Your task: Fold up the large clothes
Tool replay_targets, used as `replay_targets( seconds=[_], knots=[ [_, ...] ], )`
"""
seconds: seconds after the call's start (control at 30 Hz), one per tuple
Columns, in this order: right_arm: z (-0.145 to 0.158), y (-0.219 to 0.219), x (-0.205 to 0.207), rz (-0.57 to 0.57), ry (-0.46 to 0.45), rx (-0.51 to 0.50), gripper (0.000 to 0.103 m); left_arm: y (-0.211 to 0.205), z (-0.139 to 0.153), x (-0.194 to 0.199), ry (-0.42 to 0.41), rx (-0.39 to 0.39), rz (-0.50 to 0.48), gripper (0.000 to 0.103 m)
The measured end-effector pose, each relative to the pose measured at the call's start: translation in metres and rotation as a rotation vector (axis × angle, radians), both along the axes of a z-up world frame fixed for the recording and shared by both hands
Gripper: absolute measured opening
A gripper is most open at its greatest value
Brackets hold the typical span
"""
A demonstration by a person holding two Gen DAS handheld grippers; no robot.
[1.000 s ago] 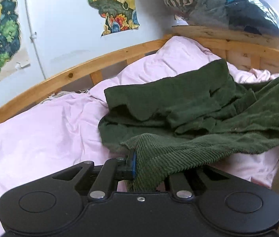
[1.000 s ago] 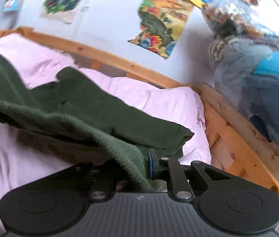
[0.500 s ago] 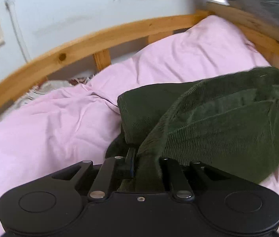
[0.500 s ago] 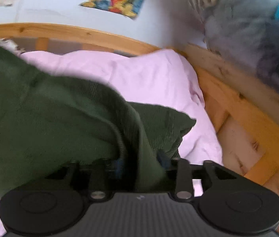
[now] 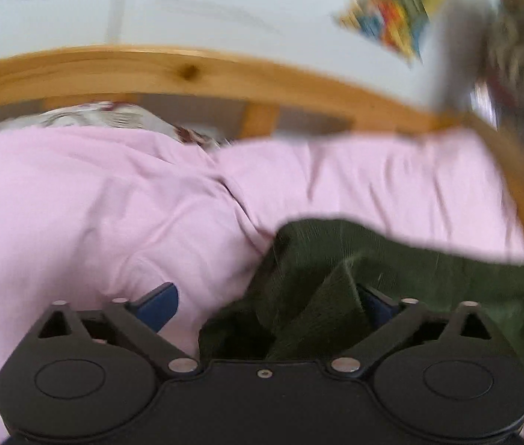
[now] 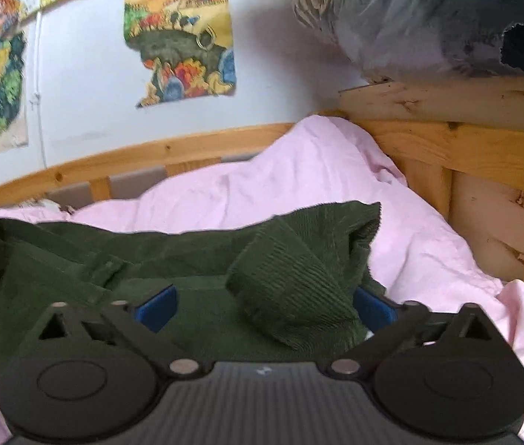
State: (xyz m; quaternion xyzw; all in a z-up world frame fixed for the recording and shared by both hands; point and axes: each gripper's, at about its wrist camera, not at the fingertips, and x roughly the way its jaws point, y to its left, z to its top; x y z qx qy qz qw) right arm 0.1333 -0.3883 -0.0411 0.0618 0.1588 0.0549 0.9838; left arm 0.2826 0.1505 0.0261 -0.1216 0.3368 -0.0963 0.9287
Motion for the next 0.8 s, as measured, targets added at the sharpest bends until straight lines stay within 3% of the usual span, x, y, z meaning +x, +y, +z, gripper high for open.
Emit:
replay_targets(
  seconds=[0.1, 0.2, 0.27, 0.33, 0.4, 0.47, 0.53, 0.57, 0.6, 0.67, 0.8],
  knots=[
    [0.0, 0.004, -0.005, -0.04, -0.011, -0.055, 0.103, 0.013, 0.0, -0.017, -0.014, -0.093, 0.077, 0.101],
    [-0.002, 0.001, -0.007, -0.09, -0.062, -0.029, 0.094, 0.011, -0.006, -0.039, -0.044, -0.074, 0.064, 0.101],
    [-0.003, -0.004, -0.002, -0.104, -0.084, 0.014, 0.071, 0.003, -0.014, -0.048, -0.041, -0.036, 0.035, 0.1],
    [-0.005, -0.006, 0.003, -0.115, -0.102, 0.023, 0.065, -0.005, -0.02, -0.053, -0.033, 0.008, 0.021, 0.095],
    [-0.007, -0.005, 0.006, -0.118, -0.103, 0.019, 0.055, -0.011, -0.025, -0.049, -0.018, 0.029, 0.021, 0.082],
    [-0.01, -0.003, 0.007, -0.138, -0.099, 0.005, 0.031, -0.012, -0.026, -0.046, -0.017, 0.008, 0.016, 0.077],
    [-0.01, -0.003, 0.01, -0.158, -0.093, 0.0, 0.021, -0.014, -0.023, -0.047, -0.053, 0.001, 0.017, 0.076],
    [-0.01, -0.005, 0.011, -0.168, -0.092, 0.004, 0.02, -0.015, -0.022, -0.048, -0.065, 0.015, 0.016, 0.068],
    [-0.011, -0.005, 0.013, -0.181, -0.089, 0.002, 0.018, -0.018, -0.022, -0.046, -0.068, 0.046, 0.015, 0.042],
    [-0.015, -0.005, 0.017, -0.212, -0.068, -0.029, 0.016, -0.022, -0.024, -0.035, -0.041, 0.134, 0.032, 0.016],
    [-0.03, -0.008, 0.034, -0.245, -0.009, -0.063, 0.015, -0.025, -0.034, -0.016, -0.031, 0.135, 0.066, 0.014]
  ],
)
